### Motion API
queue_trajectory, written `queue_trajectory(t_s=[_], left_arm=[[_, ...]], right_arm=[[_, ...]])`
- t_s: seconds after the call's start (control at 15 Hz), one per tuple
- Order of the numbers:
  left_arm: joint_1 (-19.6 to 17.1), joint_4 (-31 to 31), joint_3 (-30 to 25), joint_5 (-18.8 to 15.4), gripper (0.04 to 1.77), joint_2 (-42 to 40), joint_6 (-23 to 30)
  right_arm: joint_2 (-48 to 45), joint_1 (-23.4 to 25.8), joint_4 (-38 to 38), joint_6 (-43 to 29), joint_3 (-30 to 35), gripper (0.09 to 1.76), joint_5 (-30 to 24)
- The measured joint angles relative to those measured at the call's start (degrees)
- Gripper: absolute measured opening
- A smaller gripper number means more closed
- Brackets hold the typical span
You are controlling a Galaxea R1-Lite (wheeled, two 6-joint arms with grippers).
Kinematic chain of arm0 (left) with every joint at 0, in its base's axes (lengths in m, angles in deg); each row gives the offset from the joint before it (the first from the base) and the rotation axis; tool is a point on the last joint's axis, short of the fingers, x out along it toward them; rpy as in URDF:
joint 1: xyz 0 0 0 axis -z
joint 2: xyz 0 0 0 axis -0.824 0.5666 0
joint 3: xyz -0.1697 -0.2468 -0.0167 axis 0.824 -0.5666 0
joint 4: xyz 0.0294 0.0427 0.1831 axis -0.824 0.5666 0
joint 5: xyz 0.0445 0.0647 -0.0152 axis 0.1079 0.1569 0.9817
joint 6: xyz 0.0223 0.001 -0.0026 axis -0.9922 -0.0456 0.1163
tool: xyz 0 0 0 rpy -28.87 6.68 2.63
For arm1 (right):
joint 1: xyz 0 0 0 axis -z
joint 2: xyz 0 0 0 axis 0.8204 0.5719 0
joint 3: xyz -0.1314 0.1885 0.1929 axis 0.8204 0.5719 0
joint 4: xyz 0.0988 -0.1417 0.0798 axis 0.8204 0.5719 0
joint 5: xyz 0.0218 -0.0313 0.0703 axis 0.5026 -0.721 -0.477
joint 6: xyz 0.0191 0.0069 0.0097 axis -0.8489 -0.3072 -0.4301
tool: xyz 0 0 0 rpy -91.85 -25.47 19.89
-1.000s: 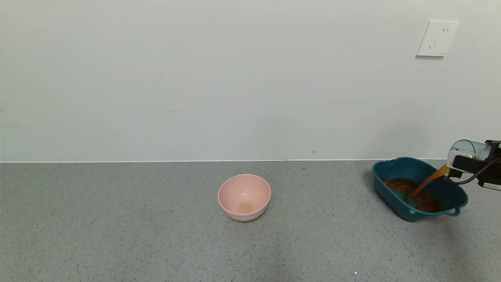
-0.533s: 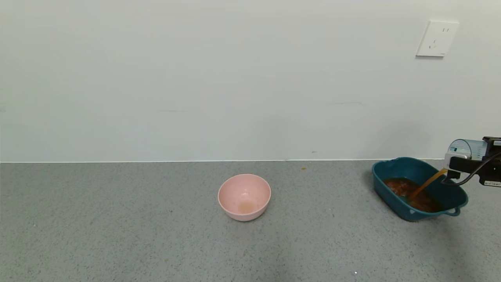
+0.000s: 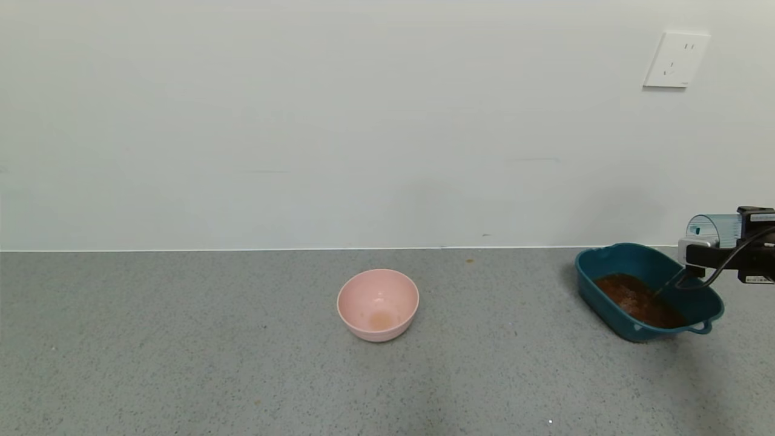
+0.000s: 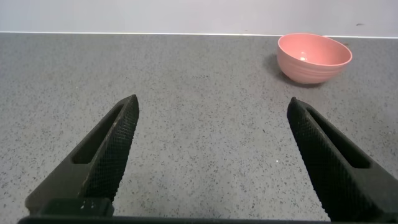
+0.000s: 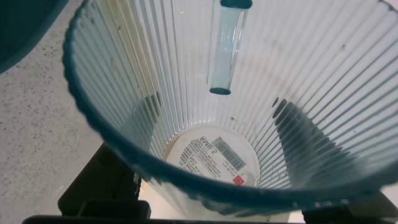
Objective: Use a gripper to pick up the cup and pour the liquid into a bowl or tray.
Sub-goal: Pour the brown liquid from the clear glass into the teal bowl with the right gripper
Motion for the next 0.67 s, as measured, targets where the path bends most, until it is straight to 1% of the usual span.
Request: queue_trajectory(t_s=[0.4, 0.67], left_arm=[[0.00, 0.02, 0.00, 0.00, 1.72, 0.00, 0.00], [0.00, 0.00, 0.00, 0.00, 1.72, 0.00, 0.00]], right_arm=[[-0.02, -1.19, -0.13, 3.04, -0.50, 1.36, 1.05], [-0.02, -1.28, -0.09, 3.15, -0.61, 1.36, 1.05]])
